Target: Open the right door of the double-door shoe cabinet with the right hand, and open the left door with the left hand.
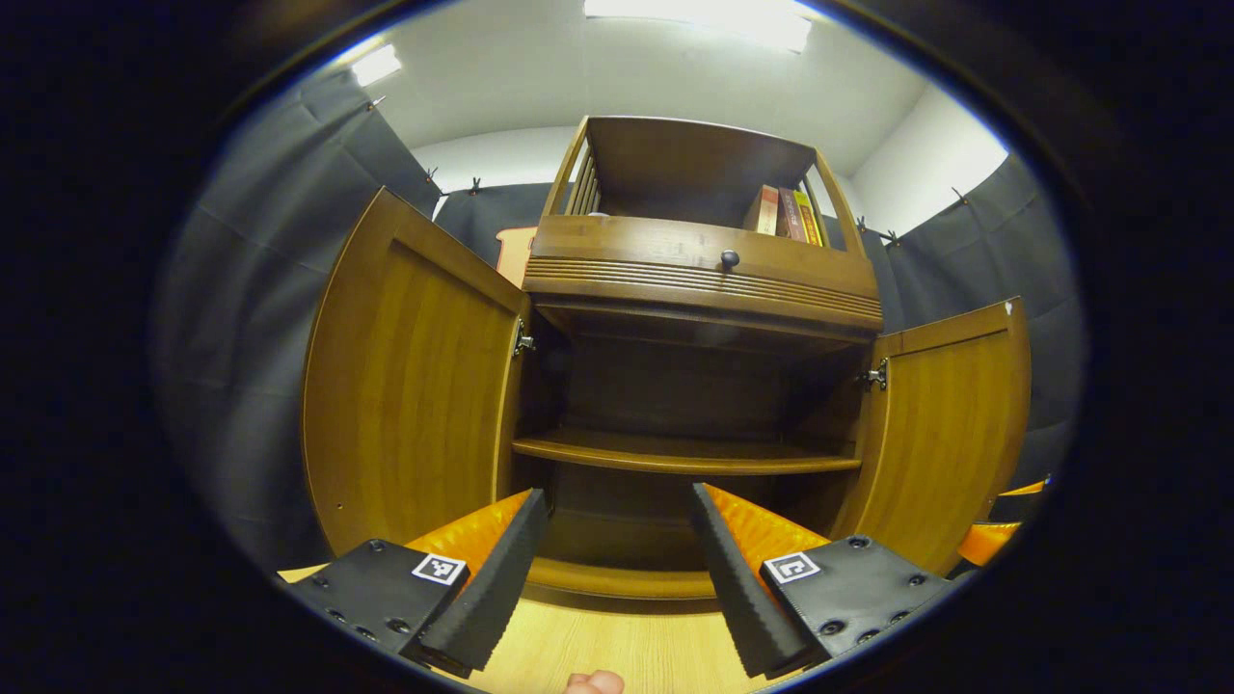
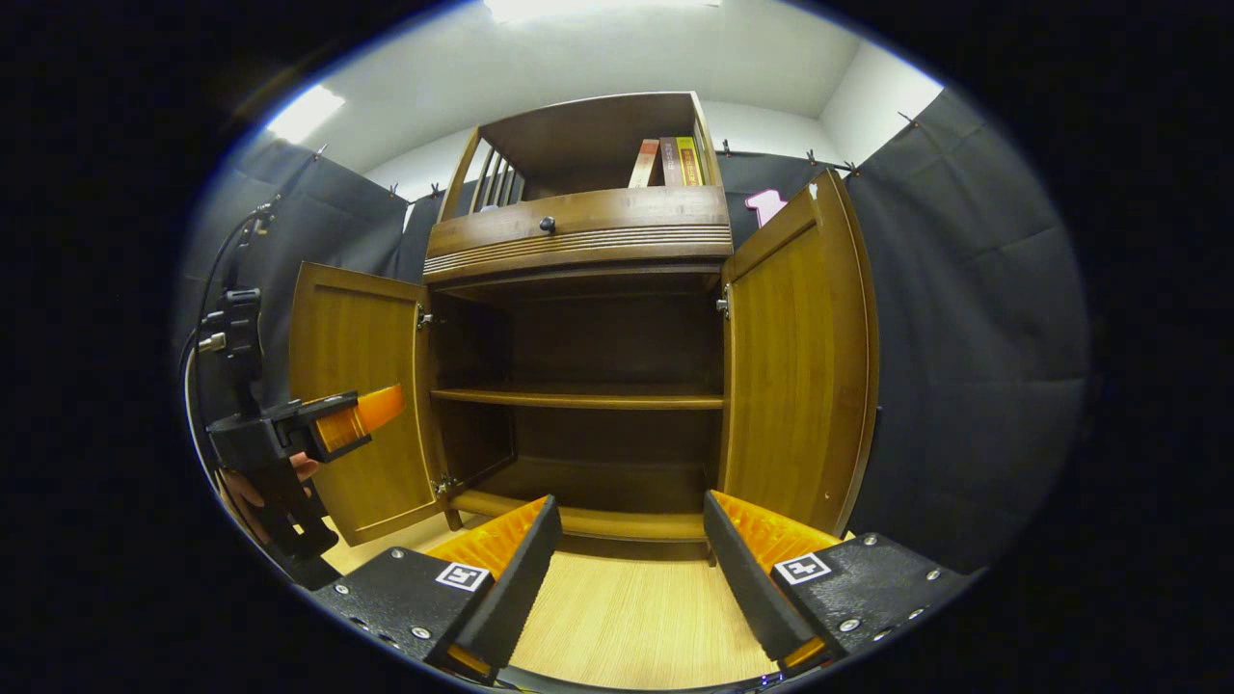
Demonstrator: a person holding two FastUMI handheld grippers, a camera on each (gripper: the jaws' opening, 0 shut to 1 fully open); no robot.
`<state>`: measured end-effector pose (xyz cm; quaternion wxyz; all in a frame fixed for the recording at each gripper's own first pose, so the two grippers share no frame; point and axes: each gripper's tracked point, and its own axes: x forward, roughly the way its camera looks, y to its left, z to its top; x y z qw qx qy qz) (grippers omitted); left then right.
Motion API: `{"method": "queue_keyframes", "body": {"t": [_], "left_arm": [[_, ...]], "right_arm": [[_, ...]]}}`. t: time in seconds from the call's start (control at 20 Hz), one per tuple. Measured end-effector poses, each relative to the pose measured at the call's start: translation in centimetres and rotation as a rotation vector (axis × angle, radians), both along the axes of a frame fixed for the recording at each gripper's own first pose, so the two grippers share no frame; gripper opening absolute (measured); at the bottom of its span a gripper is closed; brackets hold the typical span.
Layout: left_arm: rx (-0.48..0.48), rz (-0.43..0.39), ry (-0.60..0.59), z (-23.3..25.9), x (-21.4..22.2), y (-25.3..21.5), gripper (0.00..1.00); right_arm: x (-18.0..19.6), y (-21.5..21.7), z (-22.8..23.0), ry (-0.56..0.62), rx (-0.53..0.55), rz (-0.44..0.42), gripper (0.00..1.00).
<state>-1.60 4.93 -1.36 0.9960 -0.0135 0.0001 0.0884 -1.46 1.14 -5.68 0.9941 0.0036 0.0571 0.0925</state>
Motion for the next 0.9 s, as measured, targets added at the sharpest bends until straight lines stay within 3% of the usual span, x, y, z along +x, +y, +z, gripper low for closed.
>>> {"method": "queue_keyframes", "body": {"t": [0.9], "left_arm": [[0.076, -0.013, -0.002, 0.36, -0.30, -0.04, 0.95]], "right_arm": [[0.39, -0.07, 0.24, -0.007, 0.042, -0.008, 0.92]]}}
